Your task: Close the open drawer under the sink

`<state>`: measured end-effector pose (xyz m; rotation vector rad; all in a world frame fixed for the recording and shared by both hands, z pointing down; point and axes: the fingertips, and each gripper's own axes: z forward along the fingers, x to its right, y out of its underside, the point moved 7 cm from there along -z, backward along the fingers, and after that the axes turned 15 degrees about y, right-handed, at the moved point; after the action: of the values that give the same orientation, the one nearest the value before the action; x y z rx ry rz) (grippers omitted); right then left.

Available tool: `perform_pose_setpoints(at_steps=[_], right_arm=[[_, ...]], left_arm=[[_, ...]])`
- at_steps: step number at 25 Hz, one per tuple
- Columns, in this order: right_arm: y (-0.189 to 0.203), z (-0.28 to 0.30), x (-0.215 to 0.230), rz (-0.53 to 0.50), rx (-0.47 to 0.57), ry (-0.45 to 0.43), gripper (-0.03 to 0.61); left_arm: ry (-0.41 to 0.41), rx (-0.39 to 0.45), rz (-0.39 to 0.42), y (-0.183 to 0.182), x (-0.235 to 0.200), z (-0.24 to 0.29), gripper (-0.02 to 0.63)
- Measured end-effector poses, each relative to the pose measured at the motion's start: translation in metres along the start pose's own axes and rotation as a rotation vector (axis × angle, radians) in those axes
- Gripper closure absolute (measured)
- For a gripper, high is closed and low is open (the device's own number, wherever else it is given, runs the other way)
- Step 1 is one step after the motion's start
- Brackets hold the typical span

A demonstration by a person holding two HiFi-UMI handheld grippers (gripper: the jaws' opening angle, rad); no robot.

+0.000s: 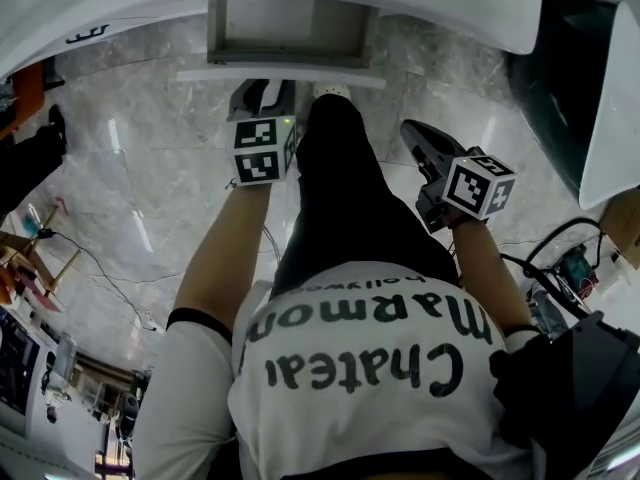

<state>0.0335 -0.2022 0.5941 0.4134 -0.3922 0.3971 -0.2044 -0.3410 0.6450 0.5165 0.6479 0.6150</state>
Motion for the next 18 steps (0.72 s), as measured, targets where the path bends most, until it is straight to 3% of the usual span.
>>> perform_pose_setpoints(at_steps=[6, 18], right_arm=[[0.002, 0.002, 0.003, 0.014, -0.006, -0.002, 0.566], [0.009, 0.006, 0.010, 0.034, -0.013, -0.002, 0.566]], left_arm=[[-0.017, 0.021, -0.079, -0.006, -0.008, 0.009, 0.480], [-0.027, 0.038, -0.077, -0.014, -0.014, 0.014, 0.480]])
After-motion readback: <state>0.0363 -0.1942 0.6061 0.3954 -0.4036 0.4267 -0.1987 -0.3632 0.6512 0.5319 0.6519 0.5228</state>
